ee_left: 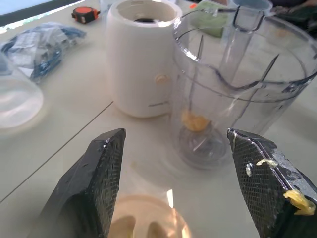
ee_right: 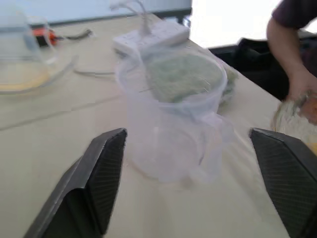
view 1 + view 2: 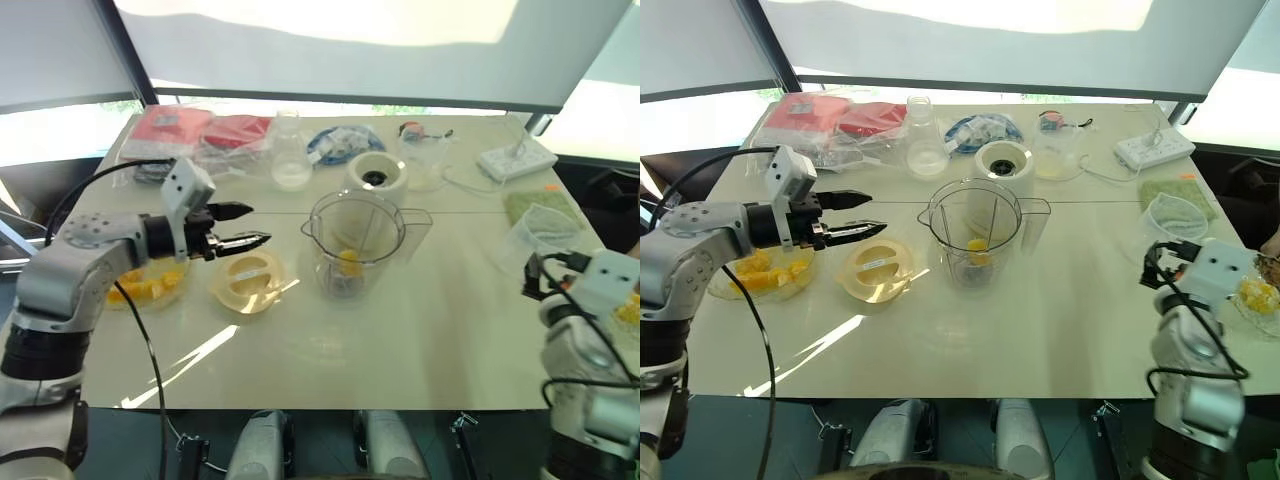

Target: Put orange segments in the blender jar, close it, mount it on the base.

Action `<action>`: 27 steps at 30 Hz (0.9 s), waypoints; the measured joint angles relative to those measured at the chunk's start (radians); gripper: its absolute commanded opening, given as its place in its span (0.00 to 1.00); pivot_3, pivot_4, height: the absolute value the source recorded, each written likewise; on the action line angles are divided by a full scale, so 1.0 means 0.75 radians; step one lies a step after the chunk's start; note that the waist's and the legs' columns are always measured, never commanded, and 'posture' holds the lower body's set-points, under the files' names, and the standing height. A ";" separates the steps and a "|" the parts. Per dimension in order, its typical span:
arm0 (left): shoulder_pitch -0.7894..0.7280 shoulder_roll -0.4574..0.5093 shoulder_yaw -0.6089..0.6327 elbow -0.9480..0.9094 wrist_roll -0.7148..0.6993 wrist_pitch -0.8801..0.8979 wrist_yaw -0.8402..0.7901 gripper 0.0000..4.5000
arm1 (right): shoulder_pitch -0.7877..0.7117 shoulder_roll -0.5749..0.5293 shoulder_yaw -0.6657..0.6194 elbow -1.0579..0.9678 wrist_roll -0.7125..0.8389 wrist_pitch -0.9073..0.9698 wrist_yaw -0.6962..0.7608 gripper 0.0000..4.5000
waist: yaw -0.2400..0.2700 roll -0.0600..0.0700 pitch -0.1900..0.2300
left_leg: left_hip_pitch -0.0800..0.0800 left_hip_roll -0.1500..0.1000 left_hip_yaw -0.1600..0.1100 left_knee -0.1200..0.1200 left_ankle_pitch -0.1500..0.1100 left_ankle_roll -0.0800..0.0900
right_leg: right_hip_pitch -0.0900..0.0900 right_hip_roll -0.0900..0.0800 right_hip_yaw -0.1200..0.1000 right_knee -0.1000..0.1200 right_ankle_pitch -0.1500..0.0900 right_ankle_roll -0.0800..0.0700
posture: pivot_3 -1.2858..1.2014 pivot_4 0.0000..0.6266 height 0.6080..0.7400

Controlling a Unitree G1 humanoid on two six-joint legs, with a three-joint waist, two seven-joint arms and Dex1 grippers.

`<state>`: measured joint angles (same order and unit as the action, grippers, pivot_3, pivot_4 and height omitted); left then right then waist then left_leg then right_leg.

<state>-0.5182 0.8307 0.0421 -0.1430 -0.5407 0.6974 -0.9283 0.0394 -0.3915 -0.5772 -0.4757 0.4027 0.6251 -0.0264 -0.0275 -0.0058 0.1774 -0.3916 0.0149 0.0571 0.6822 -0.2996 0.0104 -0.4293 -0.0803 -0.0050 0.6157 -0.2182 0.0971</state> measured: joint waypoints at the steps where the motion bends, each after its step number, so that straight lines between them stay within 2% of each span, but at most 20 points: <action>1: -0.016 0.011 -0.027 0.045 0.038 -0.026 -0.012 0.76 | 0.041 -0.062 -0.054 -0.035 0.061 0.019 0.080 0.91 | 0.010 0.000 0.000 | 0.001 0.000 0.000 0.000 0.000 0.000 | 0.001 0.000 0.000 -0.001 0.000 0.000 | 0.52 0.24 1.00; 4: -0.075 0.013 -0.134 0.226 0.168 -0.141 -0.082 0.76 | 0.214 -0.206 -0.217 -0.130 0.287 0.102 0.335 0.91 | 0.029 -0.004 -0.001 | 0.001 0.000 -0.002 0.000 0.000 0.000 | 0.003 0.001 -0.002 -0.002 0.000 -0.001 | 0.52 0.24 1.00; 10: -0.203 -0.007 -0.359 0.561 0.391 -0.487 -0.382 0.76 | 0.518 -0.231 -0.331 -0.304 0.650 0.261 0.532 0.91 | 0.026 -0.005 -0.001 | -0.001 0.001 -0.002 0.000 -0.001 0.001 | 0.002 0.001 -0.002 -0.004 0.000 -0.001 | 0.52 0.24 1.00; 12: -0.301 -0.053 -0.423 0.721 0.453 -0.582 -0.483 0.76 | 0.609 -0.230 -0.356 -0.350 0.721 0.273 0.565 0.91 | 0.026 -0.006 -0.001 | -0.001 0.001 -0.001 0.001 -0.001 0.001 | 0.002 0.000 -0.002 -0.004 0.000 -0.001 | 0.52 0.24 1.00; 16: -0.477 -0.137 -0.507 1.012 0.584 -0.720 -0.596 0.76 | 0.712 -0.214 -0.369 -0.397 0.806 0.265 0.576 0.91 | 0.030 -0.009 -0.001 | -0.002 0.000 -0.001 0.002 -0.001 0.001 | 0.002 -0.001 -0.002 -0.005 0.000 -0.001 | 0.52 0.24 1.00; 22: -0.629 -0.279 -0.564 1.385 0.768 -0.874 -0.575 0.76 | 0.828 -0.180 -0.383 -0.545 1.014 0.201 0.548 0.91 | 0.025 -0.013 0.001 | -0.004 0.001 -0.002 0.001 -0.003 0.005 | 0.000 0.001 -0.002 -0.005 -0.001 0.000 | 0.52 0.24 1.00; 27: -0.692 -0.325 -0.611 1.516 0.881 -0.985 -0.620 0.76 | 0.813 -0.193 -0.274 -0.625 1.069 0.159 0.470 0.91 | 0.026 -0.017 0.001 | -0.004 0.001 -0.002 0.002 -0.003 0.005 | 0.000 -0.001 -0.002 -0.005 -0.001 0.000 | 0.52 0.24 1.00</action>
<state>-1.0376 0.5868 -0.4158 0.9938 0.1203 -0.0415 -1.3935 0.6491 -0.5362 -0.7827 -0.9446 1.2043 0.7440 0.3259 -0.0079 -0.0188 0.1783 -0.3948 0.0157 0.0556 0.6835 -0.3018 0.0137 -0.4293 -0.0808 -0.0065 0.6119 -0.2186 0.0969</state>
